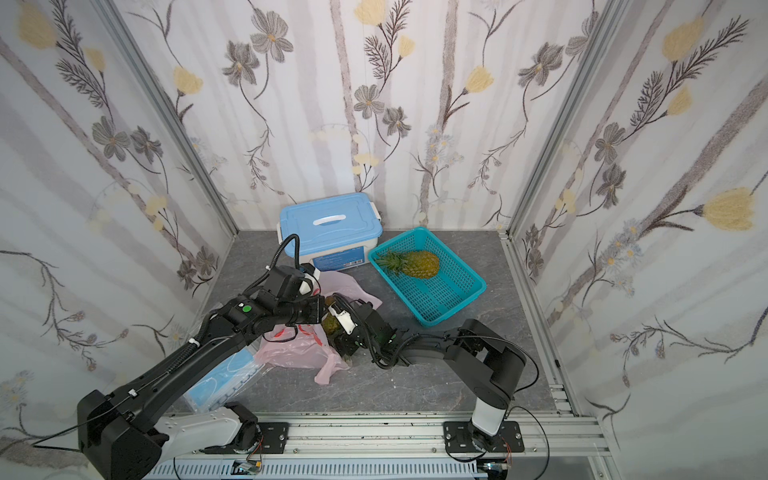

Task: Place the pineapple into a plastic bag & tie a knot
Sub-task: Adjust the pineapple in the plastic bag.

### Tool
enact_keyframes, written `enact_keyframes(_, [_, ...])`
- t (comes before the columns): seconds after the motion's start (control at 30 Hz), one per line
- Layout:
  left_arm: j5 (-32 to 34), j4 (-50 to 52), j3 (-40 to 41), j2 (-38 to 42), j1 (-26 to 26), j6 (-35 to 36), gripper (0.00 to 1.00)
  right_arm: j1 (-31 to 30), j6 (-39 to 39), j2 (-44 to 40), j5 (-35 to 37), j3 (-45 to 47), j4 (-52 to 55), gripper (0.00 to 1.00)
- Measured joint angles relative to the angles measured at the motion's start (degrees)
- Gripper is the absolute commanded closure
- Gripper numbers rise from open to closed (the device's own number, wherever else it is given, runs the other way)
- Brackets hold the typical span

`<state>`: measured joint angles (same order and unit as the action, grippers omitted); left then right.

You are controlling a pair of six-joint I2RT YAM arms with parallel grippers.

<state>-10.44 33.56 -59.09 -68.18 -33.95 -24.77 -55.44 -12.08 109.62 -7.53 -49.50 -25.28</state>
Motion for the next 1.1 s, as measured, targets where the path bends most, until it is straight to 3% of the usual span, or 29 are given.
enact_keyframes(0.1, [1.49,0.94,0.02,0.00,0.02,-0.39,1.00,-0.04,0.02,1.51,0.00,-0.70,-0.61,0.22])
enact_keyframes(0.2, [2.10,1.33,0.00,0.02,0.04,-0.63,1.00,-0.04,0.07,2.16,0.13,-0.94,-1.07,0.32])
enact_keyframes(0.33, [1.99,1.38,-0.07,0.31,0.02,-0.85,1.00,-0.04,0.04,1.77,0.26,-0.17,-1.70,0.58])
enact_keyframes(0.4, [0.15,0.37,-0.48,0.76,-0.22,-0.74,1.00,0.02,0.17,0.52,0.46,1.11,-0.09,0.63])
enact_keyframes(0.47, [-1.03,-0.50,-0.63,1.25,-0.33,-0.48,1.00,0.11,0.22,-1.70,0.72,2.47,1.42,0.57])
enact_keyframes(0.53, [-0.96,-0.57,-0.63,1.40,-0.11,0.42,1.00,0.31,0.59,-4.00,0.68,3.41,2.54,0.40])
enact_keyframes(0.6, [-1.18,-0.66,-0.63,1.49,-0.13,0.92,1.00,0.46,0.72,-5.53,0.63,4.26,2.82,0.32])
enact_keyframes(0.73, [-3.28,-1.27,-0.37,1.53,-0.22,2.21,1.00,0.44,0.98,-5.09,-0.50,5.49,2.60,0.26])
enact_keyframes(0.87, [-4.63,-2.08,-0.13,1.53,-0.17,2.62,1.00,0.11,0.90,-1.25,-2.19,5.42,0.11,0.28])
enact_keyframes(0.97, [-5.44,-2.49,-0.13,1.53,-0.17,2.78,1.00,0.31,0.87,0.39,-2.75,5.29,-0.76,0.39])
enact_keyframes(1.1, [-5.92,-2.38,-0.26,1.53,-0.17,3.72,1.00,1.53,1.55,-1.22,-2.29,5.68,-0.33,0.68])
